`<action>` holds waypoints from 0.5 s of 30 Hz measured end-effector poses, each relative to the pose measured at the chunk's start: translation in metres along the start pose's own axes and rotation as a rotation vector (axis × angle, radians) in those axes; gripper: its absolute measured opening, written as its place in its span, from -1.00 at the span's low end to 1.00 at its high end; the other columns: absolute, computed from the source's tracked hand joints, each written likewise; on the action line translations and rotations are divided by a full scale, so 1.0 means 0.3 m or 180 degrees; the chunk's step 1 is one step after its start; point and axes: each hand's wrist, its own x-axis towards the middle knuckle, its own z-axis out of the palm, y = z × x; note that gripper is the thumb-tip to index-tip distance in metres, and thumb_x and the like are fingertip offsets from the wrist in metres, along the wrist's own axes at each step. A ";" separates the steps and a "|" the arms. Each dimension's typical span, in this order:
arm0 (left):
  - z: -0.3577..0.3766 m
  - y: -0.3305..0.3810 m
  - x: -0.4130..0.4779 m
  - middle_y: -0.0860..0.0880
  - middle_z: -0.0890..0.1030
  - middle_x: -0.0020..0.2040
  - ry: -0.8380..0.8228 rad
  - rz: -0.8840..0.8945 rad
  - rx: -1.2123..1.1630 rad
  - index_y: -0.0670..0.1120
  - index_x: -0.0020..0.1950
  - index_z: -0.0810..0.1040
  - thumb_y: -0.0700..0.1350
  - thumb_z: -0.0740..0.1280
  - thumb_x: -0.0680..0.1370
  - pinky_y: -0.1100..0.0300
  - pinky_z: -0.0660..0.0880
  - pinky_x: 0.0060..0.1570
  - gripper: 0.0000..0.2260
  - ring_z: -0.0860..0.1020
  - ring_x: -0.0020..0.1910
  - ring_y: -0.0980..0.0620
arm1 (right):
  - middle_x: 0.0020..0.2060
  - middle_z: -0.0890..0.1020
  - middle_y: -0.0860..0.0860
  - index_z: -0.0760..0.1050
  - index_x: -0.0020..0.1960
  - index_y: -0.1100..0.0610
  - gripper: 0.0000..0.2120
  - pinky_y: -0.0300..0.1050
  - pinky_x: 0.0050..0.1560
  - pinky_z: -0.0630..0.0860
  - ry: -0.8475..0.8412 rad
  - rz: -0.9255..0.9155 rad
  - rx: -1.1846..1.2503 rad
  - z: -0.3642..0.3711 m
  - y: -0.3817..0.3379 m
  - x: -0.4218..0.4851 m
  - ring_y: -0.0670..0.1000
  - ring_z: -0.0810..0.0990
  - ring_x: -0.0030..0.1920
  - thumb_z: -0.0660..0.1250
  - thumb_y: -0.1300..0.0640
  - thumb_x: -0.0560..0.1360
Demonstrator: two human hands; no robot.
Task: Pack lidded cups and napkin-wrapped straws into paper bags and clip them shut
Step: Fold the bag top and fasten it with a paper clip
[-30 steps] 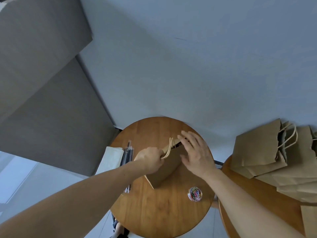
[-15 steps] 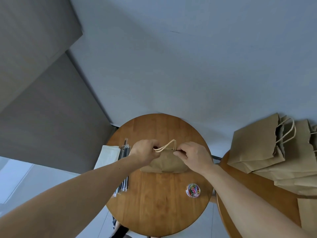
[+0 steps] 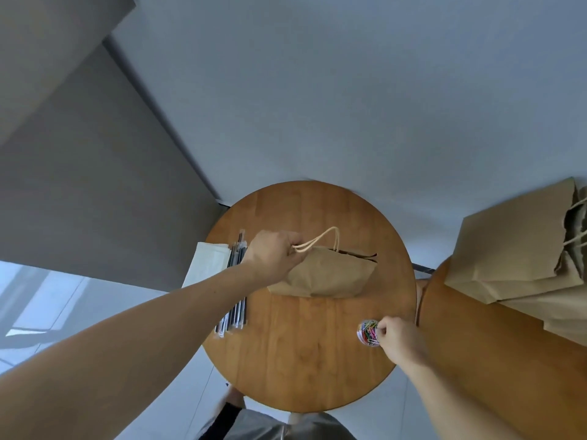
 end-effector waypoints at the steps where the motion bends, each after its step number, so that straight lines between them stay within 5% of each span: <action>1: 0.000 0.000 0.000 0.13 0.37 -0.50 0.0019 0.0010 -0.0005 0.20 -0.42 0.29 -0.01 0.37 0.57 0.11 0.37 -0.23 -0.59 0.38 -0.43 0.10 | -0.07 0.68 -0.08 0.61 0.07 0.00 -0.80 -0.18 -0.20 0.53 -0.0015 0.0030 -0.0116 0.014 0.002 0.006 -0.05 0.64 -0.10 0.21 0.02 0.61; 15: 0.011 -0.006 -0.002 0.02 0.60 -0.31 0.0002 -0.0174 -0.0057 0.01 -0.08 0.67 0.04 0.33 0.58 0.10 0.45 -0.26 -0.82 0.51 -0.31 0.07 | -0.13 0.68 -0.12 0.59 0.01 -0.05 -0.84 -0.23 -0.35 0.44 -0.0031 0.0169 -0.0179 0.077 -0.023 0.039 -0.05 0.63 -0.16 0.25 -0.04 0.57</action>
